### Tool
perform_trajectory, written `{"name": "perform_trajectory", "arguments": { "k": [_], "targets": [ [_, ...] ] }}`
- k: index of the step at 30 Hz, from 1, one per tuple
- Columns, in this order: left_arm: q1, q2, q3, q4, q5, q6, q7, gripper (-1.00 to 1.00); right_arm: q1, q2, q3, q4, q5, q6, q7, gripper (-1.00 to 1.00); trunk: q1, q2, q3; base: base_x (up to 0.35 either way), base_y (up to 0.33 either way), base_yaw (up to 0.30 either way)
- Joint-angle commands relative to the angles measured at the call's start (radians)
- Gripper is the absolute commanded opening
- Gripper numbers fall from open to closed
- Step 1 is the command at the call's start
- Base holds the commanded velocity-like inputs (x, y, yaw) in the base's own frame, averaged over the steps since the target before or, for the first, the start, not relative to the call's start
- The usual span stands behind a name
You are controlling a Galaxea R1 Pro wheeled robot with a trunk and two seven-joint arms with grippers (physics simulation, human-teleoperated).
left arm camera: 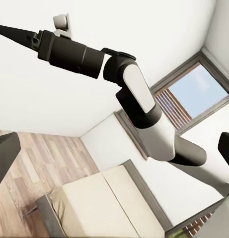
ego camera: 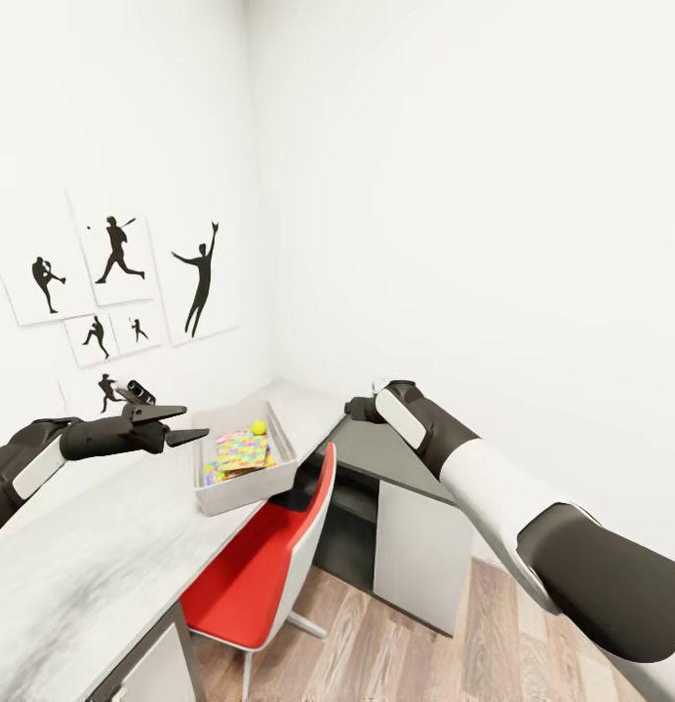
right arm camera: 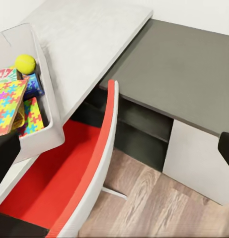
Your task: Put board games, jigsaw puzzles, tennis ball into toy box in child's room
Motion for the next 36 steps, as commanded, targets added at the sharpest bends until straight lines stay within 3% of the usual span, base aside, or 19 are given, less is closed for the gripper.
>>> {"name": "perform_trajectory", "arguments": {
  "k": [1, 17, 36],
  "targets": [
    [-0.001, 0.001, -0.005, 0.001, 0.003, 0.01, -0.006, 1.0, -0.001, -0.001, 0.006, -0.001, -0.011, 0.0, -0.01, 1.0, 0.0, -0.001, -0.002, -0.114, 0.156, -0.044],
    [-0.001, 0.0, -0.005, 0.001, 0.003, 0.007, -0.006, 1.0, -0.001, -0.002, -0.014, 0.001, -0.011, 0.001, -0.008, 1.0, 0.0, -0.001, -0.025, -0.13, 0.121, -0.137],
    [-0.001, 0.0, -0.005, 0.001, 0.003, 0.007, -0.005, 1.0, -0.001, -0.002, -0.014, 0.001, -0.011, 0.001, -0.008, 1.0, 0.0, -0.001, -0.046, -0.01, 0.012, -0.211]
  ]
}}
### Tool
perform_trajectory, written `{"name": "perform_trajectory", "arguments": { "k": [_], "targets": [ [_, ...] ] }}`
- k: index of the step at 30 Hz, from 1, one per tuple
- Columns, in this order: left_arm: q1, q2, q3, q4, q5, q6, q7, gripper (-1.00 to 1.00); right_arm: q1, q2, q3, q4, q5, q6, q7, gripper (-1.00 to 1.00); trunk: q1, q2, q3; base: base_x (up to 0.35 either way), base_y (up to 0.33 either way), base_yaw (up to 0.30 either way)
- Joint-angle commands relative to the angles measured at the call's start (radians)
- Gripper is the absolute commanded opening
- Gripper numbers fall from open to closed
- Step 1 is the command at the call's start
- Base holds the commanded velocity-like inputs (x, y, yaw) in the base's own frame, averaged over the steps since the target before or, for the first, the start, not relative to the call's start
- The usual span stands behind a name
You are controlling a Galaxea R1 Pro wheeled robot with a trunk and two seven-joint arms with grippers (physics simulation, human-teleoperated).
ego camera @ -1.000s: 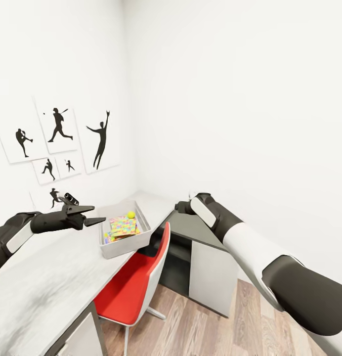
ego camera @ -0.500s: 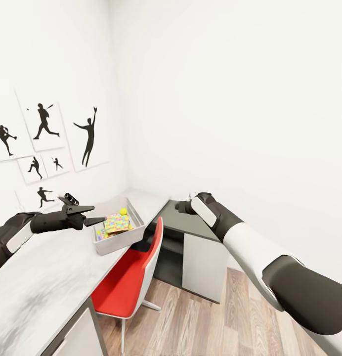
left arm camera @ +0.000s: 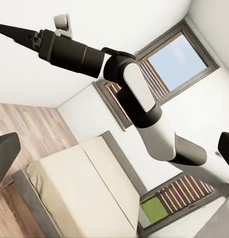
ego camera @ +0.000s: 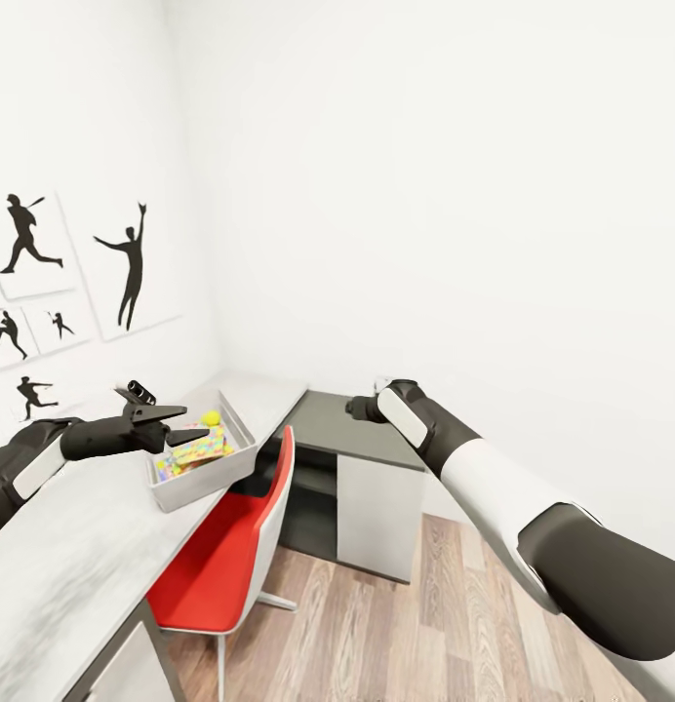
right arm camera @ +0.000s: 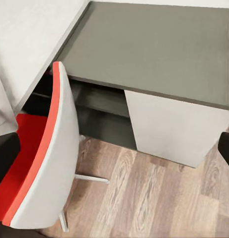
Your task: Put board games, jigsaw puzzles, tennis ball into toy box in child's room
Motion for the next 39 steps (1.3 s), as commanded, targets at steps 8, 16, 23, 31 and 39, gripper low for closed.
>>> {"name": "perform_trajectory", "arguments": {
  "k": [8, 16, 23, 31, 39],
  "targets": [
    [-0.001, 0.001, -0.005, 0.001, 0.002, 0.011, -0.006, 1.0, -0.001, 0.0, 0.006, -0.001, -0.01, 0.0, -0.009, 1.0, 0.0, -0.001, -0.008, 0.0, 0.0, -0.223],
    [-0.001, 0.001, -0.004, 0.0, 0.001, 0.011, -0.006, 1.0, -0.001, -0.001, 0.006, -0.001, -0.01, 0.001, -0.009, 1.0, 0.0, -0.001, -0.015, 0.0, 0.0, -0.228],
    [-0.001, 0.001, -0.003, 0.001, 0.001, 0.011, -0.006, 1.0, -0.001, -0.001, 0.006, -0.001, -0.01, 0.001, -0.009, 1.0, 0.0, -0.001, -0.022, 0.0, 0.0, -0.228],
    [-0.001, 0.001, -0.002, 0.0, 0.001, 0.011, -0.006, 1.0, -0.001, 0.0, 0.006, -0.001, -0.01, 0.0, -0.009, 1.0, 0.0, -0.001, -0.029, 0.0, 0.0, -0.229],
    [-0.001, 0.001, -0.002, 0.0, -0.001, 0.011, -0.006, 1.0, -0.001, 0.0, 0.006, -0.001, -0.01, -0.001, -0.009, 1.0, 0.0, -0.001, -0.036, 0.0, 0.0, -0.229]
  ]
}}
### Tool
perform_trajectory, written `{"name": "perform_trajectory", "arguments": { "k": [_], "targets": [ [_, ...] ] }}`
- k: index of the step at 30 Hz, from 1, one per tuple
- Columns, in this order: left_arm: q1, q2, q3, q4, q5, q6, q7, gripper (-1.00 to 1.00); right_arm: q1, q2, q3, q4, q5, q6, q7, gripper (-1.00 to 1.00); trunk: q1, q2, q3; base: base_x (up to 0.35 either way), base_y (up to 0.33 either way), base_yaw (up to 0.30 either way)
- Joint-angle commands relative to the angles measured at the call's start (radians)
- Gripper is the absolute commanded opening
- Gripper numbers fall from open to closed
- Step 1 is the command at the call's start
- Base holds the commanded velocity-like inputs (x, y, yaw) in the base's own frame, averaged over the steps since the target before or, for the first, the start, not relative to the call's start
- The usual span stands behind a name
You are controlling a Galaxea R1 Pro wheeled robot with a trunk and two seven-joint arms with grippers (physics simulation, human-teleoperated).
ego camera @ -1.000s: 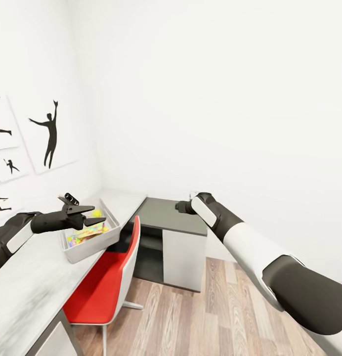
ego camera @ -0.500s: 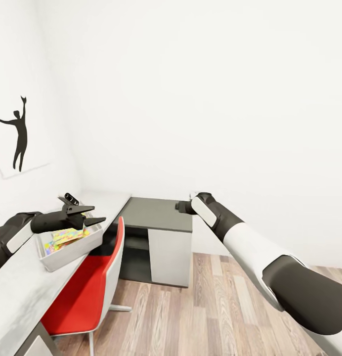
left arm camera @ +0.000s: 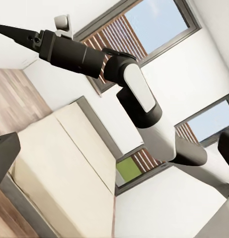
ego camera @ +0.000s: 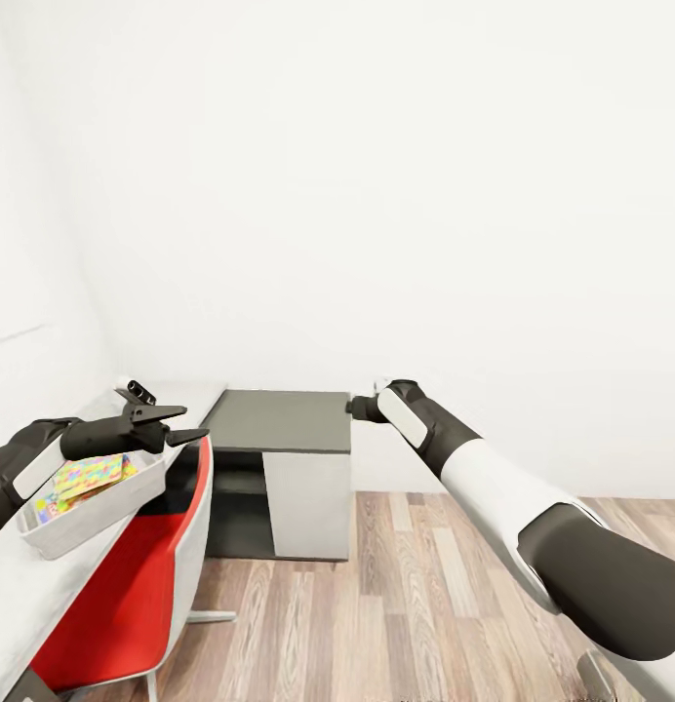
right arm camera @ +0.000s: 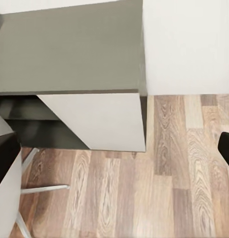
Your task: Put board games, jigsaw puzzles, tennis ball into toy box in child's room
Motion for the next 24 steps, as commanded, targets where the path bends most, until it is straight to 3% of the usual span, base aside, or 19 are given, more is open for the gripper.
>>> {"name": "perform_trajectory", "arguments": {
  "k": [1, 24],
  "targets": [
    [-0.002, 0.001, -0.005, 0.0, 0.002, 0.011, -0.006, 1.0, -0.002, 0.0, 0.006, -0.001, -0.01, 0.0, -0.009, 1.0, 0.001, -0.002, -0.003, 0.0, 0.0, -0.229],
    [-0.002, 0.0, 0.0, 0.0, 0.001, 0.011, 0.029, 1.0, -0.002, 0.0, 0.007, -0.001, -0.01, 0.0, -0.009, 1.0, 0.001, -0.002, -0.024, 0.0, 0.0, -0.228]
  ]
}}
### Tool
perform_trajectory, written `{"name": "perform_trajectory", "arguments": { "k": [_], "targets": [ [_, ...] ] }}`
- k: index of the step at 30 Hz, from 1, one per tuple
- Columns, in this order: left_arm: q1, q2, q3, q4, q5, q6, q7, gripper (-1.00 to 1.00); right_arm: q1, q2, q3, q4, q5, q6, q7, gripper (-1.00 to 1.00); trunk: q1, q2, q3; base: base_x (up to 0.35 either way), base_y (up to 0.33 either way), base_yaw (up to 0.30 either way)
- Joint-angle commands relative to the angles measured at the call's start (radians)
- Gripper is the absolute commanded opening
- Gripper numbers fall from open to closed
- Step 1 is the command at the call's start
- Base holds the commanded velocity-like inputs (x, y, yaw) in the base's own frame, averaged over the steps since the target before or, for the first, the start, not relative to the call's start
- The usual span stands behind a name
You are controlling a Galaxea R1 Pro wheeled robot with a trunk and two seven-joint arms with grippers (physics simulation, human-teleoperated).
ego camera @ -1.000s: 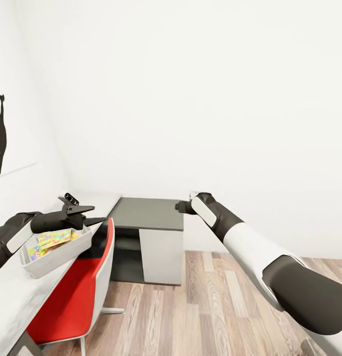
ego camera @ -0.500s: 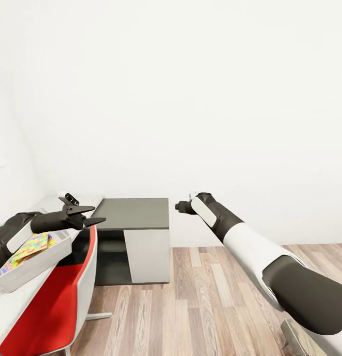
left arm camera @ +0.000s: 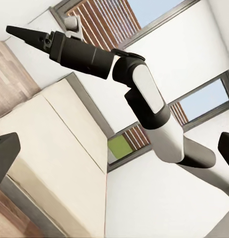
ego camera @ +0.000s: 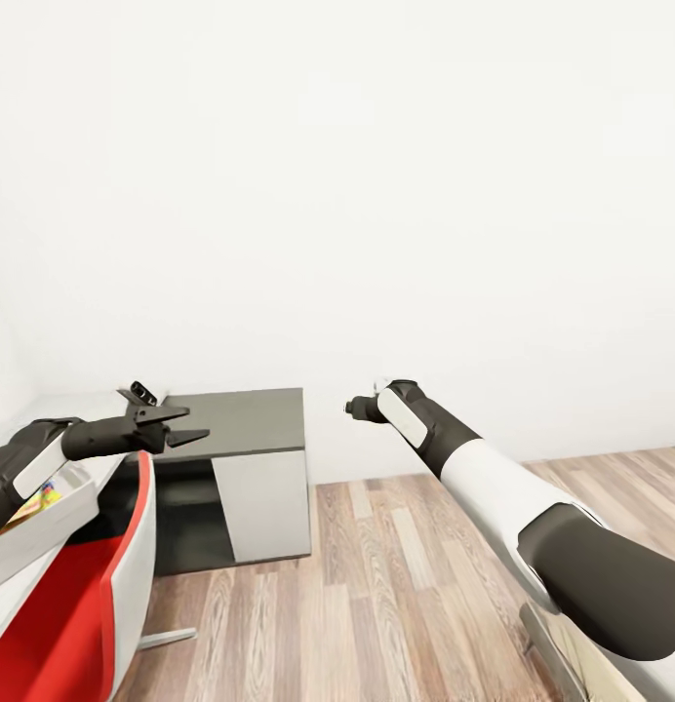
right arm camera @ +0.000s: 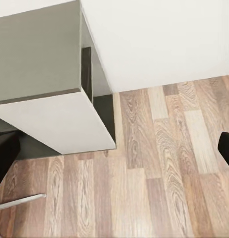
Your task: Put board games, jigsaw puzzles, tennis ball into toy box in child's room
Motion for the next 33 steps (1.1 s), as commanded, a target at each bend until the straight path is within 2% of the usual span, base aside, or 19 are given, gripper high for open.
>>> {"name": "perform_trajectory", "arguments": {
  "k": [1, 13, 19, 22, 27, 29, 30, 31, 32, 33],
  "targets": [
    [-0.002, 0.001, -0.005, 0.0, 0.003, 0.011, -0.003, 1.0, -0.002, 0.0, 0.006, -0.001, -0.01, 0.001, -0.009, 1.0, 0.001, -0.003, -0.003, 0.0, 0.0, -0.228],
    [-0.002, 0.0, -0.007, 0.0, 0.003, 0.011, 0.044, 1.0, -0.002, 0.001, 0.006, -0.001, -0.01, -0.001, -0.01, 1.0, 0.001, -0.003, -0.017, 0.0, 0.0, -0.201],
    [-0.002, -0.018, -0.006, 0.0, 0.004, 0.011, 0.117, 1.0, -0.002, 0.001, 0.006, 0.0, -0.009, -0.002, -0.009, 1.0, 0.001, -0.003, -0.025, 0.0, 0.0, -0.17],
    [-0.002, -0.039, -0.005, 0.0, 0.004, 0.011, 0.178, 1.0, -0.002, 0.001, 0.006, 0.0, -0.009, -0.004, -0.009, 1.0, 0.001, -0.003, -0.029, 0.0, 0.0, -0.118],
    [-0.002, -0.067, 0.007, 0.0, 0.005, 0.011, 0.328, 1.0, -0.001, 0.0, 0.007, 0.001, -0.005, -0.006, -0.009, 1.0, 0.001, -0.003, -0.034, 0.0, 0.0, -0.03],
    [-0.002, -0.085, 0.015, 0.0, 0.005, 0.012, 0.427, 1.0, 0.0, 0.001, 0.007, 0.001, -0.004, -0.007, -0.01, 1.0, 0.001, -0.003, -0.035, 0.0, 0.0, -0.006],
    [-0.002, -0.092, 0.017, 0.0, 0.005, 0.012, 0.458, 1.0, 0.001, 0.001, 0.008, 0.001, -0.003, -0.007, -0.01, 1.0, 0.001, -0.003, -0.035, 0.0, 0.0, -0.004],
    [-0.002, -0.106, 0.02, 0.0, 0.005, 0.011, 0.526, 1.0, 0.001, 0.001, 0.008, 0.001, -0.002, -0.008, -0.01, 1.0, 0.001, -0.003, -0.035, 0.0, 0.0, -0.003],
    [-0.002, -0.113, 0.022, 0.0, 0.005, 0.011, 0.562, 1.0, 0.002, 0.001, 0.008, 0.0, -0.002, -0.008, -0.01, 1.0, 0.001, -0.003, -0.035, 0.0, 0.0, -0.002],
    [-0.002, -0.13, 0.026, 0.0, 0.005, 0.01, 0.635, 1.0, 0.004, 0.001, 0.008, 0.0, 0.0, -0.008, -0.009, 1.0, 0.001, -0.003, -0.035, 0.0, 0.0, -0.001]
  ]
}}
